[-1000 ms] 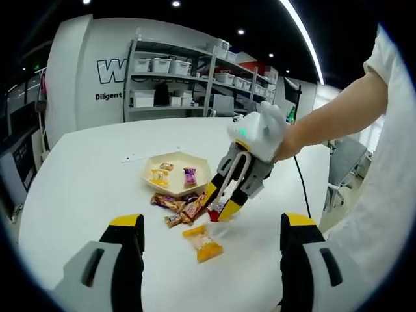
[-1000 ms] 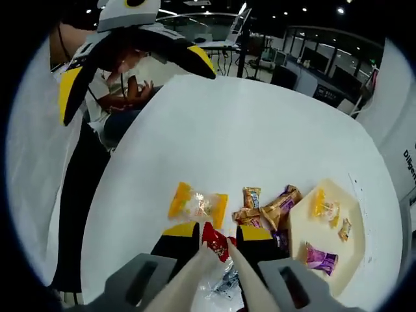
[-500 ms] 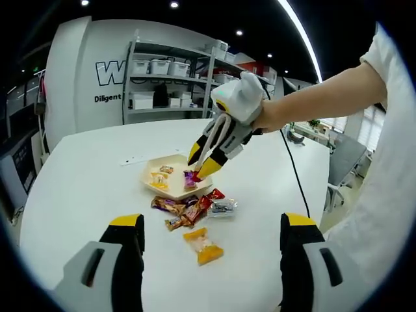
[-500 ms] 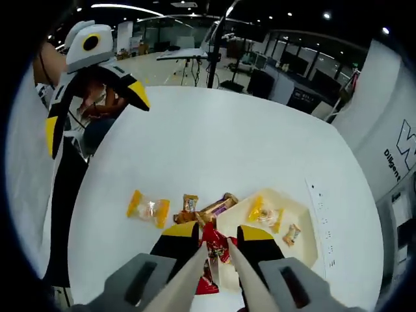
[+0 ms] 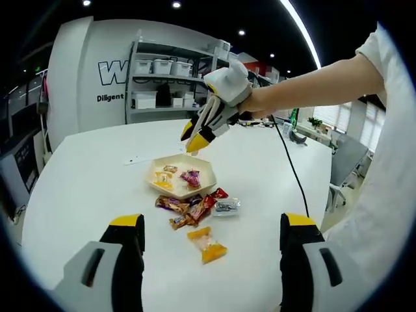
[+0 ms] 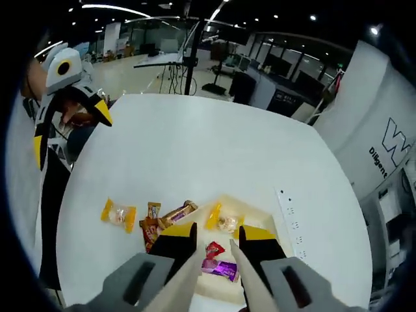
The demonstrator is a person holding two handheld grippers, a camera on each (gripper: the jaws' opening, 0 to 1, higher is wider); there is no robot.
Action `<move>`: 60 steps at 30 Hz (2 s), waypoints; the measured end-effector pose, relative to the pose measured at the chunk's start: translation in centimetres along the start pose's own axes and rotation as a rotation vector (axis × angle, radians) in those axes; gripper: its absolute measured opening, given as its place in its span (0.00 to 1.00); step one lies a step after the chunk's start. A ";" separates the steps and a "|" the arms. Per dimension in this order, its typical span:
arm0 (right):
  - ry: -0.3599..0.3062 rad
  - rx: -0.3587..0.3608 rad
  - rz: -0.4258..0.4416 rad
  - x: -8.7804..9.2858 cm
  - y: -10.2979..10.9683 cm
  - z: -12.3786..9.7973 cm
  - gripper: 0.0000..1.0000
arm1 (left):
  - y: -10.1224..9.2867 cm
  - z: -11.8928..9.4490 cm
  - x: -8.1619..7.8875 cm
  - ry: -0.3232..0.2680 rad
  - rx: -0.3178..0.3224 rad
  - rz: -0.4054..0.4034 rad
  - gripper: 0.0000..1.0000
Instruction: Place the target food into the container with the food tongs after gripping and lifting it, then release it inside without dropping or visibly crushing the food.
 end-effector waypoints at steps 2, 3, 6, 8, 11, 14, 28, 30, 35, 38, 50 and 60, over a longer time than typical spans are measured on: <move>-0.005 0.000 0.006 -0.1 -0.1 0.1 0.19 | 0.0 0.0 0.0 0.001 -0.001 -0.002 0.83; -0.006 0.000 0.004 -0.2 -0.1 0.1 0.19 | 0.0 0.0 0.0 0.001 -0.001 -0.001 0.83; -0.008 -0.004 0.006 -0.3 0.1 0.1 0.20 | 0.0 0.1 0.1 0.002 0.000 -0.001 0.83; -0.009 -0.012 0.004 -0.3 0.3 0.2 0.20 | -0.1 0.1 0.0 0.000 0.000 -0.002 0.83; -0.008 -0.028 0.004 -0.2 0.9 0.3 0.20 | -0.2 0.2 0.0 0.000 0.001 -0.001 0.83; -0.007 -0.043 0.005 0.0 1.6 0.5 0.20 | -0.2 0.1 0.0 -0.001 0.001 -0.002 0.83; 0.003 -0.126 -0.003 0.7 6.2 1.3 0.20 | -0.4 -0.5 0.5 0.001 -0.005 -0.003 0.83; 0.003 -0.142 -0.011 0.8 7.1 1.5 0.21 | -0.4 -0.6 0.5 0.000 -0.007 -0.004 0.83; 0.000 -0.193 -0.018 0.9 9.7 2.2 0.21 | -0.6 -0.7 0.7 -0.002 -0.007 -0.005 0.83; 0.000 -0.220 -0.016 1.1 11.2 2.7 0.21 | -0.6 -0.9 0.7 -0.002 -0.010 -0.006 0.83; 0.005 -0.294 -0.016 1.5 15.8 4.2 0.21 | -0.7 -1.3 1.0 0.001 -0.016 -0.009 0.83; 0.007 -0.324 -0.009 2.1 17.7 5.1 0.22 | -0.4 -1.4 1.1 0.007 -0.019 -0.010 0.83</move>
Point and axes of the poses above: the point that each gripper's makers call its tool centre point, and the gripper's own axes: z roughly forward along the fingers, y roughly to its left, x roughly out of its underside, the point moved 3 cm from there along -z, roughly backward along the fingers, and after that the axes turned 14 degrees about -y, right-handed, at the moved point
